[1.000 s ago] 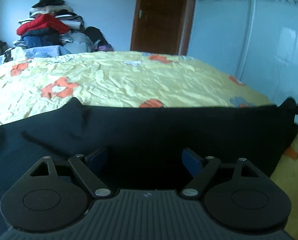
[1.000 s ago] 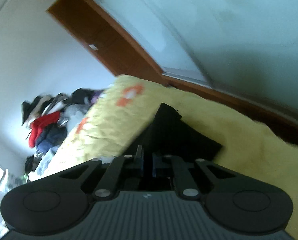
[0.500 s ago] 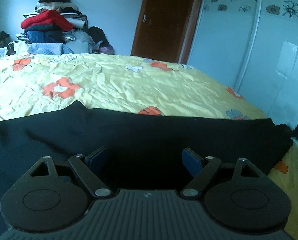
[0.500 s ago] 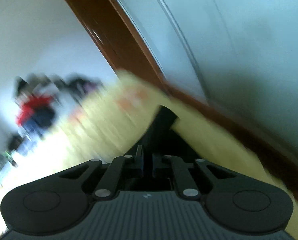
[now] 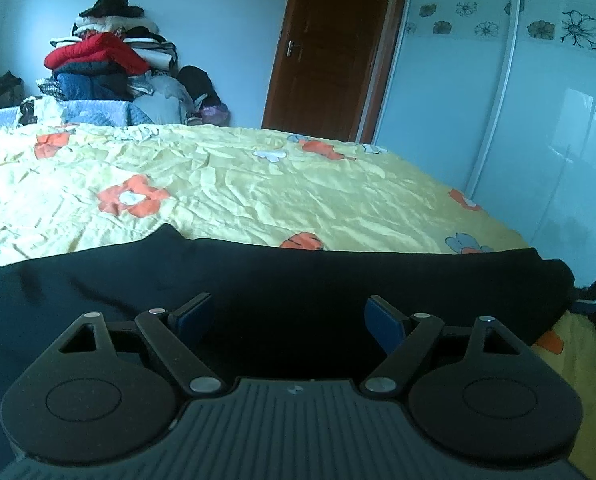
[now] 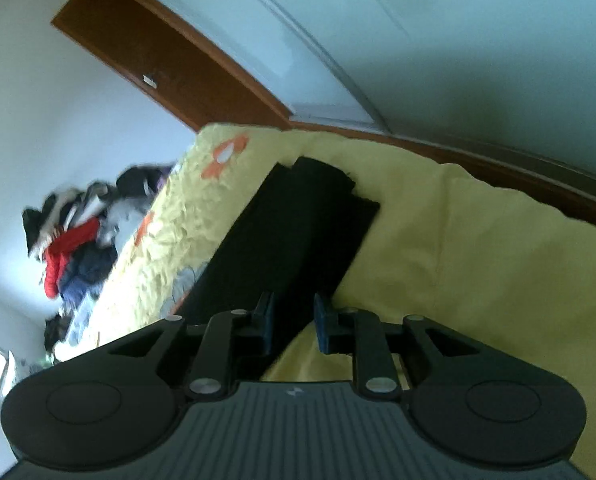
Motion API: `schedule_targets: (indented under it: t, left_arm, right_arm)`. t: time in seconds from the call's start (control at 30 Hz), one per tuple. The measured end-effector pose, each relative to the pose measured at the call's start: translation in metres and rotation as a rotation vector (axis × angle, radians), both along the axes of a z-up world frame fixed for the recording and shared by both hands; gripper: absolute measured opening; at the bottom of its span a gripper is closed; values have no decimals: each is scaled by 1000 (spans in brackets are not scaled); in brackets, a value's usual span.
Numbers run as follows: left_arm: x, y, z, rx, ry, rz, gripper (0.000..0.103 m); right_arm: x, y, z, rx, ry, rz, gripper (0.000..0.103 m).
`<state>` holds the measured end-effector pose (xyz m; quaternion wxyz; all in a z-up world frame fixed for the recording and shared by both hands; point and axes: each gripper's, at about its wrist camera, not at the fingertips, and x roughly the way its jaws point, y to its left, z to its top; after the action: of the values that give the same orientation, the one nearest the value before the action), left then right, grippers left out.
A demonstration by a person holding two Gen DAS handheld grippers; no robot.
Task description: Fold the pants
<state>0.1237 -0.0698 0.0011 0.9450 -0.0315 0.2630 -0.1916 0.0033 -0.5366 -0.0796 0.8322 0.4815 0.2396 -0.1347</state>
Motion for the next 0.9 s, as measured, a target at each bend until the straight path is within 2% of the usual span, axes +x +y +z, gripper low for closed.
schedule_targets:
  t: [0.2, 0.27, 0.33, 0.43, 0.5, 0.53, 0.57, 0.67, 0.77, 0.9]
  left_arm:
    - [-2, 12, 2, -40, 18, 29, 86]
    - [-5, 17, 5, -35, 8, 43, 87]
    - [-7, 21, 7, -27, 0, 53, 87]
    - [-7, 27, 7, -44, 5, 72, 89]
    - [-5, 29, 5, -66, 24, 76, 89]
    - [-4, 30, 5, -76, 34, 76, 89]
    - [-3, 30, 4, -83, 41, 74, 89]
    - [-6, 29, 5, -74, 44, 62, 89]
    - [-10, 27, 6, -40, 10, 72, 92]
    - [-8, 23, 1, -65, 44, 60, 92]
  right_arm:
    - [18, -14, -17, 79, -94, -72, 24]
    - [24, -10, -14, 45, -86, -78, 24]
    - [21, -7, -12, 74, -73, -116, 24]
    - [16, -3, -10, 114, -57, -99, 38]
    - [13, 2, -4, 108, -83, -36, 71]
    - [18, 4, -4, 101, -88, -9, 76]
    - [21, 5, -3, 89, -77, 4, 78]
    - [18, 6, 0, 99, -59, -63, 78]
    - [17, 12, 5, 20, -10, -19, 78]
    - [23, 4, -2, -21, -65, -31, 78]
